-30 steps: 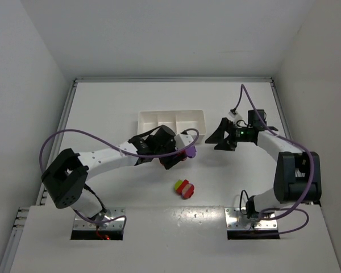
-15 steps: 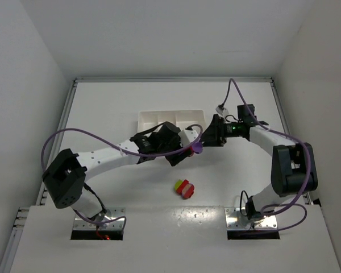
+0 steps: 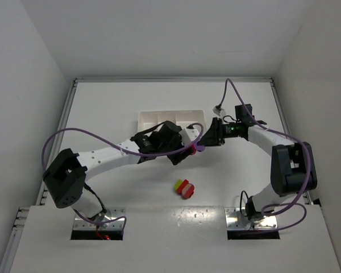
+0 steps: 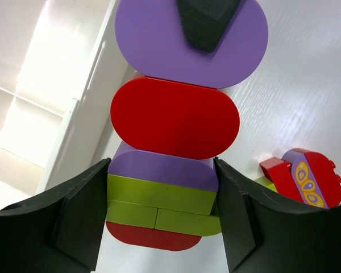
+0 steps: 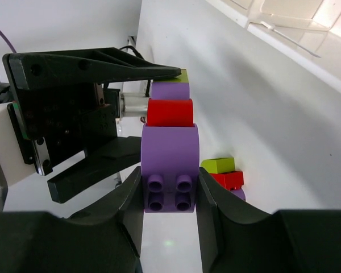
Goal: Sort the legos into containers by color
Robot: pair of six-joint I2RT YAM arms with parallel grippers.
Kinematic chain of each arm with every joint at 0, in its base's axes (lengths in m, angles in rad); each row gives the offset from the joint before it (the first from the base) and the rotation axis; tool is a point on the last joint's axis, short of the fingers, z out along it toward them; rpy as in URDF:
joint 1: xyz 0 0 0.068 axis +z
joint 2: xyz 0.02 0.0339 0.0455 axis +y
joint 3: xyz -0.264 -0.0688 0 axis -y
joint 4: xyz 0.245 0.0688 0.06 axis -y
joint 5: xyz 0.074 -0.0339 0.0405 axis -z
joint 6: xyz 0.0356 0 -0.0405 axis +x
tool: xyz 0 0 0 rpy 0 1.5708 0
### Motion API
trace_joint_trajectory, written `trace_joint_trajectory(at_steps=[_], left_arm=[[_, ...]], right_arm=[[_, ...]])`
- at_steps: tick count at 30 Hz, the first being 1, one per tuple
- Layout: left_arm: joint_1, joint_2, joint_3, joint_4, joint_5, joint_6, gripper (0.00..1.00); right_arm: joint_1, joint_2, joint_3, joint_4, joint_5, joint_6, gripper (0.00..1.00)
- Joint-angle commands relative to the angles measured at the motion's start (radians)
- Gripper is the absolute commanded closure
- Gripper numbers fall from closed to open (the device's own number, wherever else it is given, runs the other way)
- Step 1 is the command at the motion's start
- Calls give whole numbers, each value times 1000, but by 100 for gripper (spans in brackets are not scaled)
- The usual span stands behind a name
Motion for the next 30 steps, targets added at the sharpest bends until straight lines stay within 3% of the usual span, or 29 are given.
trace_joint_trajectory(at_steps=[1, 3, 14, 15, 16, 23, 26, 27, 30], left_arm=[[-9, -56, -46, 3, -11, -6, 96], [-9, -78, -83, -6, -21, -6, 100], [54, -164, -199, -48, -5, -6, 99], [63, -164, -199, -48, -5, -16, 93], [63, -164, -199, -48, -5, -31, 82], [146, -133, -94, -86, 148, -104, 46], [170, -121, -16, -95, 232, -140, 37], [184, -121, 0, -95, 249, -150, 26], [209, -121, 41, -106, 330, -170, 22]], right_arm=[[-24, -19, 77, -17, -58, -49, 100], [-48, -19, 88, -27, -58, -72, 100], [-88, -1, 137, -28, -49, -72, 100], [-88, 8, 137, -28, -39, -72, 100], [-88, 9, 146, -28, -39, -72, 100], [-79, 39, 174, 14, -85, -72, 100], [-70, 39, 174, 34, -125, -72, 100], [-70, 48, 186, 34, -134, -82, 100], [-70, 59, 195, 34, -162, -83, 100]])
